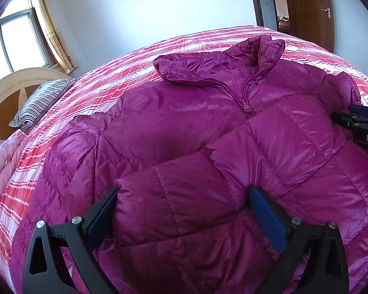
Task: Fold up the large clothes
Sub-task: 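Open the right gripper to release the sleeve onto the jacket front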
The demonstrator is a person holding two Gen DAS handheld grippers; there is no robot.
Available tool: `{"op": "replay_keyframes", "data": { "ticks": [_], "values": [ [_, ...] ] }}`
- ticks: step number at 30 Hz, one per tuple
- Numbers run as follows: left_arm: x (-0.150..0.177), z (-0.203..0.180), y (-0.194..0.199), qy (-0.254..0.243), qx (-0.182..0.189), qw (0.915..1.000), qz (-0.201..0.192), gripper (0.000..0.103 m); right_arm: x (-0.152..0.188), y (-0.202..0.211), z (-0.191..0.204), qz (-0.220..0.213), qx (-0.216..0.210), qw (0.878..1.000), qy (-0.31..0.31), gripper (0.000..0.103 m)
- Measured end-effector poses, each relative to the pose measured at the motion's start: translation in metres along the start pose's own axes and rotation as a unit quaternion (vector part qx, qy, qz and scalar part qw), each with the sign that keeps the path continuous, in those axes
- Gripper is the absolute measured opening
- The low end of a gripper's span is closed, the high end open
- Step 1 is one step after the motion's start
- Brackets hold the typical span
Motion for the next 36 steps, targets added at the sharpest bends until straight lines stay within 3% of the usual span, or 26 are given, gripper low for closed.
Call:
{"op": "replay_keyframes", "data": {
  "ticks": [12, 15, 17, 21, 24, 27, 31, 34, 36],
  "values": [
    [0.000, 0.004, -0.003, 0.010, 0.010, 0.9999, 0.007, 0.102, -0.004, 0.001, 0.001, 0.002, -0.015, 1.000, -0.006, 0.058],
    [0.000, 0.004, -0.004, 0.016, 0.016, 0.9997, 0.010, 0.102, -0.013, 0.022, -0.023, -0.042, -0.060, 0.995, -0.073, 0.058],
    [0.001, 0.004, -0.004, 0.016, 0.017, 0.9997, 0.011, 0.102, -0.025, 0.033, -0.039, -0.066, -0.060, 0.991, -0.102, 0.058],
    [0.001, 0.005, -0.004, 0.018, 0.019, 0.9996, 0.011, 0.102, -0.044, 0.012, -0.033, -0.031, -0.061, 0.995, -0.072, 0.058],
    [0.001, 0.004, -0.004, 0.018, 0.019, 0.9996, 0.011, 0.102, -0.037, -0.024, -0.025, 0.027, -0.062, 0.997, -0.048, 0.058],
    [0.001, 0.004, -0.005, 0.018, 0.019, 0.9996, 0.011, 0.102, -0.030, -0.031, -0.025, 0.022, -0.063, 0.997, -0.048, 0.058],
    [0.001, 0.005, -0.005, 0.021, 0.021, 0.9995, 0.012, 0.102, -0.028, -0.013, -0.027, 0.021, -0.039, 0.998, -0.051, 0.057],
    [0.001, 0.006, -0.005, 0.023, 0.024, 0.9993, 0.013, 0.102, -0.018, 0.029, -0.023, -0.008, -0.058, 0.995, -0.077, 0.059],
    [0.002, 0.007, -0.005, 0.024, 0.025, 0.9993, 0.014, 0.102, -0.006, 0.047, -0.012, -0.006, -0.063, 0.996, -0.070, 0.061]
  ]
}}
Point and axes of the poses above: each gripper's, at about its wrist camera, not at the fingertips, and y roughly against the way its jaws point, z to its left, x to its underside, the point moved 4 cm from there along -y, roughly the way its jaws point, and after that the axes turned 13 degrees about y, right-handed, at the moved point
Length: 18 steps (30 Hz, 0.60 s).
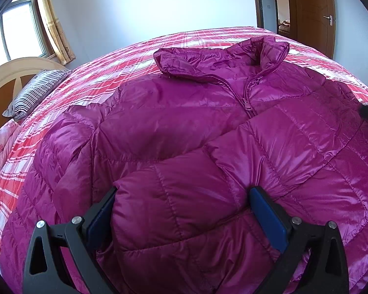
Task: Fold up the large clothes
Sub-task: 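Open the right gripper to release the sleeve onto the jacket front, then grasp the other sleeve cuff with the left gripper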
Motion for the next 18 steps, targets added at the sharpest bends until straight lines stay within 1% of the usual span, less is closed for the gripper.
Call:
{"op": "replay_keyframes", "data": {
  "ticks": [2, 4, 7, 11, 12, 15, 17, 18],
  "values": [
    [0.000, 0.000, 0.000, 0.001, 0.001, 1.0000, 0.001, 0.102, 0.013, 0.001, 0.010, 0.012, -0.003, 1.000, 0.009, 0.061],
    [0.000, 0.000, 0.000, 0.000, 0.001, 1.0000, 0.000, 0.102, 0.022, -0.010, 0.012, 0.029, 0.001, 0.999, 0.017, 0.061],
    [0.000, 0.000, 0.000, 0.000, 0.000, 1.0000, -0.001, 0.102, 0.032, -0.023, 0.014, 0.035, 0.010, 0.999, 0.021, 0.061],
    [0.000, 0.000, 0.001, 0.000, 0.000, 1.0000, -0.001, 0.102, 0.034, -0.031, 0.026, 0.024, 0.063, 0.996, 0.067, 0.062],
    [-0.001, 0.000, 0.000, 0.001, 0.002, 1.0000, 0.001, 0.102, 0.034, -0.033, 0.027, 0.024, 0.067, 0.995, 0.071, 0.062],
    [-0.004, 0.007, 0.004, 0.015, 0.028, 0.9994, 0.011, 0.102, 0.032, -0.035, 0.023, 0.020, 0.058, 0.996, 0.064, 0.063],
    [-0.004, 0.014, 0.015, 0.015, 0.028, 0.9995, 0.004, 0.102, 0.033, -0.037, 0.020, 0.016, 0.053, 0.997, 0.060, 0.063],
    [-0.004, 0.021, 0.025, 0.014, 0.026, 0.9996, -0.006, 0.102, 0.034, -0.035, 0.021, 0.015, 0.053, 0.997, 0.060, 0.063]
  ]
}}
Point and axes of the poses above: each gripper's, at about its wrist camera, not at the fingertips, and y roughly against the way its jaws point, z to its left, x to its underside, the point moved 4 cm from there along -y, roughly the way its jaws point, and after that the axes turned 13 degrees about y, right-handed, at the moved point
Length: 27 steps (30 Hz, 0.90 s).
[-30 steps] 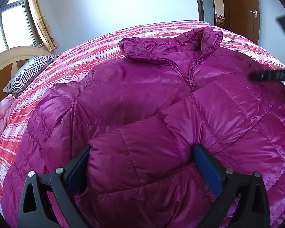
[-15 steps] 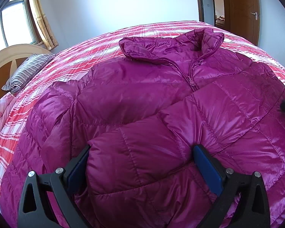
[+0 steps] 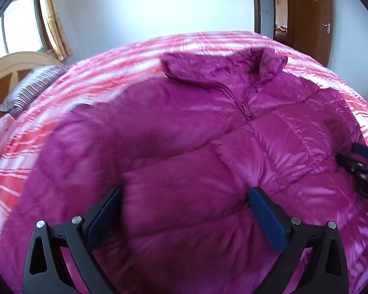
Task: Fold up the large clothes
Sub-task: 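Grasp the other sleeve cuff with the left gripper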
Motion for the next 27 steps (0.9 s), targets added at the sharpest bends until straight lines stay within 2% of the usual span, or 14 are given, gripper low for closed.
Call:
{"op": "replay_keyframes", "data": {
  "ticks": [3, 5, 11, 15, 17, 21, 24, 27],
  "values": [
    [-0.002, 0.028, 0.037, 0.004, 0.000, 0.9993, -0.037, 0.102, 0.001, 0.001, 0.004, 0.000, 0.007, 1.000, 0.005, 0.063],
    [-0.001, 0.061, 0.058, 0.003, -0.018, 0.9984, -0.053, 0.102, 0.003, 0.005, 0.007, 0.000, 0.008, 1.000, 0.006, 0.063],
    [0.020, 0.173, 0.093, 0.027, -0.086, 0.9945, -0.053, 0.102, 0.002, 0.005, 0.008, 0.001, 0.015, 1.000, 0.012, 0.063],
    [0.046, 0.259, 0.114, 0.070, -0.151, 0.9848, -0.050, 0.102, 0.002, 0.003, 0.008, 0.002, 0.017, 1.000, 0.015, 0.063],
    [0.058, 0.288, 0.120, 0.094, -0.167, 0.9804, -0.047, 0.102, 0.002, 0.004, 0.008, 0.002, 0.016, 1.000, 0.013, 0.063],
    [0.078, 0.321, 0.124, 0.152, -0.154, 0.9756, -0.036, 0.102, 0.002, 0.004, 0.008, 0.000, 0.016, 1.000, 0.013, 0.063],
    [0.088, 0.323, 0.116, 0.179, -0.131, 0.9749, -0.025, 0.102, 0.002, 0.005, 0.008, -0.001, 0.019, 1.000, 0.015, 0.063],
    [0.092, 0.315, 0.104, 0.184, -0.118, 0.9757, -0.014, 0.102, 0.002, 0.006, 0.008, -0.001, 0.022, 1.000, 0.016, 0.063]
  ]
}}
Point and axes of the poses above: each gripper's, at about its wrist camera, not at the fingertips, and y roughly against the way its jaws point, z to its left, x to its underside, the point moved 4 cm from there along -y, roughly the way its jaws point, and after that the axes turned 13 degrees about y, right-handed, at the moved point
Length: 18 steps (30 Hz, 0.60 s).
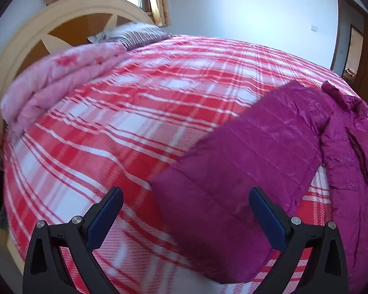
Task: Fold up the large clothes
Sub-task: 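Grasp the other sleeve cuff with the left gripper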
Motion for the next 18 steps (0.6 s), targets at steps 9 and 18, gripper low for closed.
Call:
{"op": "replay_keyframes", "data": {
  "ticks": [9, 18],
  "values": [
    [0.001, -0.012, 0.001, -0.017, -0.009, 0.9996, -0.021, 0.025, 0.001, 0.002, -0.001, -0.003, -0.002, 1.000, -0.003, 0.063],
    [-0.057, -0.021, 0.052, -0.018, 0.020, 0.9954, -0.092, 0.019, 0.000, 0.003, -0.002, -0.005, -0.002, 1.000, -0.004, 0.064]
  ]
}}
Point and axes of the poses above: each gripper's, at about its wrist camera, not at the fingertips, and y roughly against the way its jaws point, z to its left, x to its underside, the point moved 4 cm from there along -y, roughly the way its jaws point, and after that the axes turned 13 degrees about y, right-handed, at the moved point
